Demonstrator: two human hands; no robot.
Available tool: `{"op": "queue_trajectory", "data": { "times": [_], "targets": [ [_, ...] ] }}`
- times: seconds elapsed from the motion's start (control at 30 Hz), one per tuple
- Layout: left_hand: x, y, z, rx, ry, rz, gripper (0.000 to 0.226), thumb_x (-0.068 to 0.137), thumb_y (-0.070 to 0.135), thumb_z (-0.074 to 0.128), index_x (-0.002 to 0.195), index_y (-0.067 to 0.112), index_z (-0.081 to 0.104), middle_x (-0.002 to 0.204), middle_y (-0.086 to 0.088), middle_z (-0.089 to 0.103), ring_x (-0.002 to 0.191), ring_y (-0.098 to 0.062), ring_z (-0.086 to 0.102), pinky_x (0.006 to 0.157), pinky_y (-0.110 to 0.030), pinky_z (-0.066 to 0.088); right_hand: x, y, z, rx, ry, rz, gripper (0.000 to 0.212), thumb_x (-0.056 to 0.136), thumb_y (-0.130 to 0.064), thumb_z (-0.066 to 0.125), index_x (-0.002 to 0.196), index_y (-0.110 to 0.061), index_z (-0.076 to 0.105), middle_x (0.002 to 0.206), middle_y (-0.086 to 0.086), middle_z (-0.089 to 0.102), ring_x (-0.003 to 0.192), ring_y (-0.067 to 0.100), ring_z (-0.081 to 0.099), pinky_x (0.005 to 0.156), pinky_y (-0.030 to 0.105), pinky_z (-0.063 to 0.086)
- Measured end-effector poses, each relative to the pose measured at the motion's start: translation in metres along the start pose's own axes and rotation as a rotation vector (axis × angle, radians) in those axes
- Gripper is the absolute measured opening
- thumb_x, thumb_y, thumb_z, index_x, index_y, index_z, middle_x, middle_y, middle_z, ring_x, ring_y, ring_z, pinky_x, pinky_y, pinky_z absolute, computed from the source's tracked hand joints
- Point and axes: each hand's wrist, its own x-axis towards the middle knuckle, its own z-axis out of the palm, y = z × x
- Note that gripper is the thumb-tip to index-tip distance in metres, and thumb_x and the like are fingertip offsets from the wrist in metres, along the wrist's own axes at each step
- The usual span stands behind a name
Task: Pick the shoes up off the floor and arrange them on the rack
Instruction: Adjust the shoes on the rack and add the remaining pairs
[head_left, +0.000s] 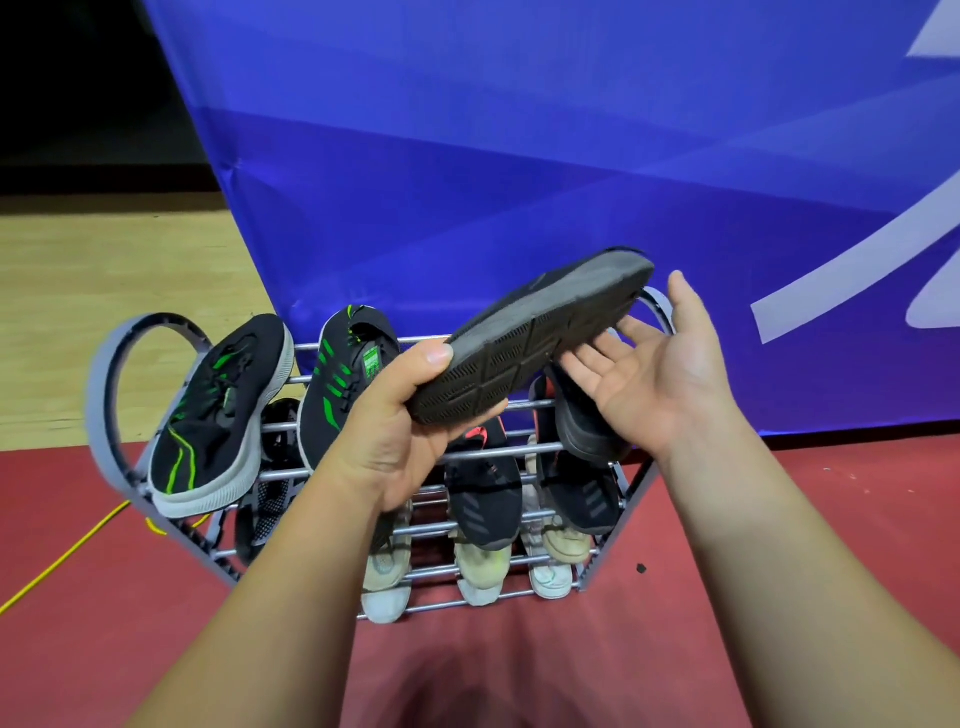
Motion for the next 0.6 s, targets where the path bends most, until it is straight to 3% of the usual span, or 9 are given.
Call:
{"op": "queue_trajectory", "data": {
  "times": [0.1, 0.23, 0.33, 0.47, 0.53, 0.6],
  "targets": [
    [0.001, 0.001, -0.005, 0.047, -0.023, 0.009, 0.056, 0.074, 0.025, 0.071, 0.123, -0.001, 0.065, 0.135, -0.028, 0.061, 0.129, -0.046, 0.057, 0.106, -0.062, 0.046, -0.002, 0.000, -0.002, 0.026, 0.018, 0.007, 0.078, 0.088, -0.063, 0.065, 0.137, -0.004, 0.056, 0.127, 0.024, 0.069, 0.116, 0.044, 0.068, 0.109, 0.059, 0.045],
    [0.005, 0.007, -0.008, 0.022, 0.130, 0.098, 0.051, 0.082, 0.014, 0.074, 0.128, -0.002, 0.058, 0.121, -0.025, 0.067, 0.119, -0.043, 0.065, 0.102, -0.062, 0.049, -0.006, -0.002, -0.001, 0.068, 0.085, -0.023, 0.075, 0.085, -0.053, 0.075, 0.138, -0.004, 0.054, 0.127, 0.028, 0.067, 0.108, 0.052, 0.069, 0.102, 0.066, 0.049],
    [0.008, 0.007, -0.007, -0.004, 0.199, 0.140, 0.021, 0.095, 0.015, 0.068, 0.114, 0.010, 0.061, 0.110, -0.015, 0.074, 0.108, -0.033, 0.071, 0.102, -0.055, 0.052, -0.008, -0.003, -0.002, 0.028, 0.082, -0.053, 0.066, 0.088, -0.042, 0.077, 0.138, -0.005, 0.056, 0.131, 0.027, 0.064, 0.108, 0.050, 0.069, 0.098, 0.065, 0.052],
    [0.015, 0.005, -0.008, -0.083, 0.281, 0.169, 0.026, 0.100, 0.022, 0.065, 0.120, 0.006, 0.060, 0.113, -0.013, 0.076, 0.110, -0.029, 0.072, 0.100, -0.046, 0.054, -0.011, -0.003, -0.005, -0.049, 0.040, -0.102, 0.065, 0.087, -0.027, 0.077, 0.145, -0.010, 0.054, 0.139, 0.021, 0.062, 0.117, 0.045, 0.067, 0.099, 0.064, 0.052],
    [0.022, 0.001, -0.013, 0.005, 0.322, 0.194, 0.013, 0.100, 0.024, 0.064, 0.100, 0.012, 0.060, 0.106, -0.010, 0.071, 0.106, -0.021, 0.068, 0.097, -0.038, 0.054, -0.013, -0.002, -0.004, -0.075, 0.001, -0.156, 0.041, 0.090, -0.017, 0.073, 0.129, -0.008, 0.061, 0.128, 0.019, 0.068, 0.118, 0.043, 0.067, 0.098, 0.065, 0.052],
    [0.031, -0.006, -0.017, 0.157, 0.351, 0.200, 0.025, 0.095, 0.029, 0.066, 0.085, 0.017, 0.047, 0.095, -0.005, 0.051, 0.094, -0.020, 0.050, 0.087, -0.031, 0.050, -0.017, 0.000, -0.001, -0.114, -0.013, -0.221, 0.018, 0.091, -0.010, 0.069, 0.109, -0.009, 0.067, 0.106, 0.016, 0.073, 0.112, 0.039, 0.070, 0.098, 0.064, 0.053]
  ]
}}
